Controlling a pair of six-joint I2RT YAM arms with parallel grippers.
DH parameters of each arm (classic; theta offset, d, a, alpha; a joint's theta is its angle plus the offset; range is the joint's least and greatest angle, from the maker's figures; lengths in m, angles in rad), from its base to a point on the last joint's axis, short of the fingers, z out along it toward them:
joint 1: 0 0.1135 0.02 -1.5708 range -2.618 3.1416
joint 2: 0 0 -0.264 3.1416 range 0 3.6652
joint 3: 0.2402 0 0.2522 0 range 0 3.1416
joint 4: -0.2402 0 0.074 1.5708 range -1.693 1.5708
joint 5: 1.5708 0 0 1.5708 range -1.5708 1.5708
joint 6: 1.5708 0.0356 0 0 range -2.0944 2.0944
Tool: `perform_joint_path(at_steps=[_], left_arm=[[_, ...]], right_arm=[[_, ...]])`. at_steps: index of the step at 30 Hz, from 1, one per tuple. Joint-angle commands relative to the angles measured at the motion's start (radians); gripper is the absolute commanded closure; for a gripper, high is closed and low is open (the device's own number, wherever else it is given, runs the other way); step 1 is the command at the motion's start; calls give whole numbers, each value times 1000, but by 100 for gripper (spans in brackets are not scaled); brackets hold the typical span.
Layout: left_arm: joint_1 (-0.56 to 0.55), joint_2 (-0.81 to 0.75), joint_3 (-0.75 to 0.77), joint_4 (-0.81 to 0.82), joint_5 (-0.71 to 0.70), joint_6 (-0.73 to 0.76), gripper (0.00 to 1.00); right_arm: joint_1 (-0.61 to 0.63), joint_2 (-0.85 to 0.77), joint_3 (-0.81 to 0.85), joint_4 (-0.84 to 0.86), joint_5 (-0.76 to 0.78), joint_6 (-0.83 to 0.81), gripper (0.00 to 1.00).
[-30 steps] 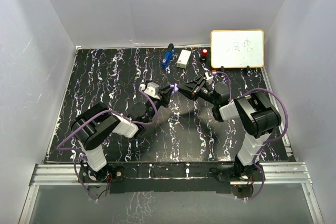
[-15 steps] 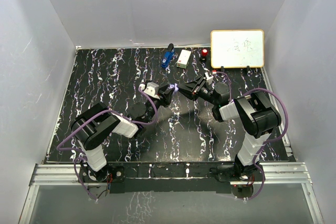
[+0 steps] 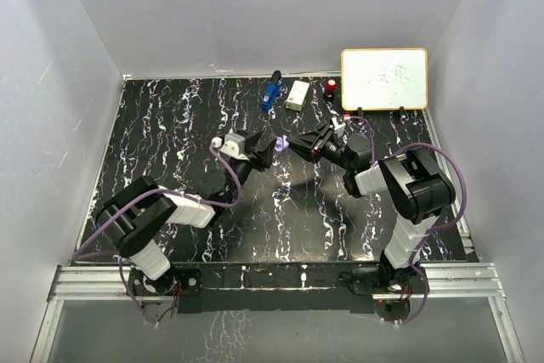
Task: Insert the wireless bluetooth earbuds into the charging case
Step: Place the earbud in the charging case.
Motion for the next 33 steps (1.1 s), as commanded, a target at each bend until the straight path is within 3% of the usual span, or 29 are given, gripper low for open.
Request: perform_joint_path(at_steps=[1, 14, 33], left_arm=[[-2, -105, -12, 168, -39, 24, 51], [-1, -178, 55, -226, -29, 19, 51], [-2, -165, 70, -374, -145, -3, 50]], right_arm=[[3, 0, 7, 79, -7, 0, 100], [3, -6, 5, 79, -7, -1, 100], [2, -6, 4, 80, -7, -1, 100]])
